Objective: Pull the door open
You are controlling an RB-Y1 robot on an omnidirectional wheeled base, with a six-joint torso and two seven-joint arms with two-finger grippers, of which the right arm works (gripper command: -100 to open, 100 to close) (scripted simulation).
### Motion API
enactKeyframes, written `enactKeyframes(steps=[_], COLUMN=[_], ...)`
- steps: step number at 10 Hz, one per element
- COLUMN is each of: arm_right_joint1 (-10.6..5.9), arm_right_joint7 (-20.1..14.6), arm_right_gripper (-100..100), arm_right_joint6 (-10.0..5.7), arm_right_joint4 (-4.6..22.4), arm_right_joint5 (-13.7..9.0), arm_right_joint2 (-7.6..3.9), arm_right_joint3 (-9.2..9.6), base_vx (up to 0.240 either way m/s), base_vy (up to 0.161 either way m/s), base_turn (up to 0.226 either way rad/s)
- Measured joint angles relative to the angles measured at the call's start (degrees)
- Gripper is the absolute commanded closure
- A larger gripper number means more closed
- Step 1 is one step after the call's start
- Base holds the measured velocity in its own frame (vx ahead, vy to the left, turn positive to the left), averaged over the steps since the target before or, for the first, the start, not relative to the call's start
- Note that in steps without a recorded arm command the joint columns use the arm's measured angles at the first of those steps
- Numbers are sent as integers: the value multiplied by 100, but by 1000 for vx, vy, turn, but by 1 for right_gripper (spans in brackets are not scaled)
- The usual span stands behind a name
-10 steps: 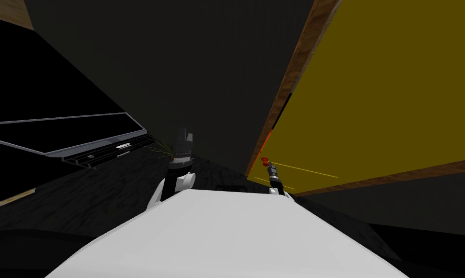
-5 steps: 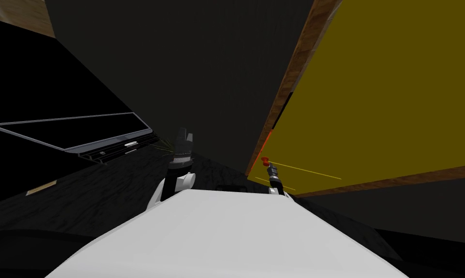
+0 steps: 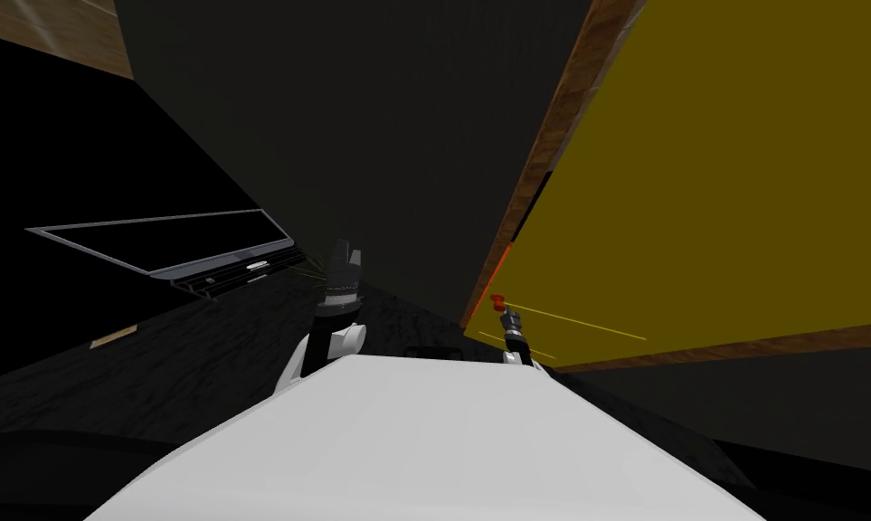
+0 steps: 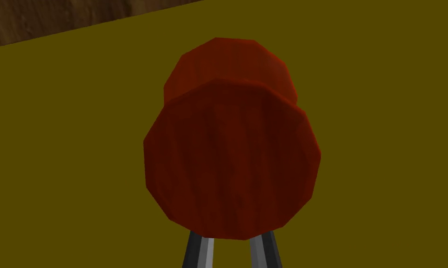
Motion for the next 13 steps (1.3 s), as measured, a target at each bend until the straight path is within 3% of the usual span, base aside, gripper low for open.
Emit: enactKeyframes(steps=[2, 4, 5, 8, 9, 13], arm_right_joint1=[-7, 92, 85, 26, 84, 17], arm_right_joint7=[-253, -492, -631, -1041, -1168, -1747], arm_right_gripper=[100, 100, -100, -100, -100, -100], arm_right_joint6=[40, 146, 165, 145, 217, 235], arm_right_joint4=[-13, -176, -157, -100, -278, -274], arm_right_joint5=[-77, -149, -195, -399, -454, -691], arm_right_joint2=[15, 36, 41, 42, 120, 254], arm_right_joint3=[17, 40, 53, 38, 71, 156], base_vx=[-30, -33, -41, -86, -97, -65], base_vy=[-9, -11, -23, -13, 34, 0], base_turn=[36, 58, 38, 53, 79, 45])
